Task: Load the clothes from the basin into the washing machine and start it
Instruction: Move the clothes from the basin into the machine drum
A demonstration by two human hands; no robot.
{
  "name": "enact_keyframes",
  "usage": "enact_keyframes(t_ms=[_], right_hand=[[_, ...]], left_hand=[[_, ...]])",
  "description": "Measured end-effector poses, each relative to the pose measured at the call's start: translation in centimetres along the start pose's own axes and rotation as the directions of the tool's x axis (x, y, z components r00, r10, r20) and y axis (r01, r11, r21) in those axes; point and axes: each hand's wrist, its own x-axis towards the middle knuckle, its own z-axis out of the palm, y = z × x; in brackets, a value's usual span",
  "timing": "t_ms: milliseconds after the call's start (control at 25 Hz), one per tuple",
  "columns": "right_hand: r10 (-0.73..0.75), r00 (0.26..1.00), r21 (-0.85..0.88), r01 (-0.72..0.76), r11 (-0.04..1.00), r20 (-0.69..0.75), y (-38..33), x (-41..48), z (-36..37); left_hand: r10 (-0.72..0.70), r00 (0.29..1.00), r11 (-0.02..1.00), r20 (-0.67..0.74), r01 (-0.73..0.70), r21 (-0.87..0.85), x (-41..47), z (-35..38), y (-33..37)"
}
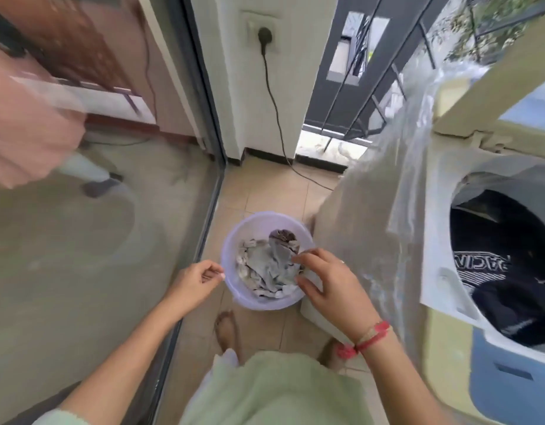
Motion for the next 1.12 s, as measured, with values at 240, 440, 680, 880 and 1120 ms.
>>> enact_keyframes(t_ms=[240, 440, 680, 880, 1120], right_hand=[[0.577, 0.814, 0.124, -0.58, 0.805, 0.066, 7.6, 6.5, 14.3], [0.586, 0.8, -0.271, -0.54, 0.797, 0.13, 15.6, 10.6, 23.7], [0.441, 0.855, -0.732, -0.113, 0.672, 0.273, 25.5, 14.2, 33.8], [0.514, 0.802, -0.75, -0.13, 0.648, 0.305, 31.4, 15.8, 35.9], [0.426, 0.905, -0.176, -0.417, 0.892, 0.011, 27.5, 15.0, 33.6]], left_hand=[[-0.119, 0.989, 0.993, 0.091, 0.118, 0.011, 7.7, 3.0, -8.9], [-0.134, 0.975, 0.99, 0.175, 0.137, -0.007, 15.1, 10.0, -14.4], [0.015, 0.97, 0.997, 0.243, -0.034, 0.076, 20.7, 17.4, -19.2], [0.032, 0.984, 0.976, 0.176, -0.069, 0.208, 21.6, 19.8, -20.5], [-0.035, 0.977, 0.999, 0.208, 0.038, -0.013, 22.7, 20.2, -18.5]])
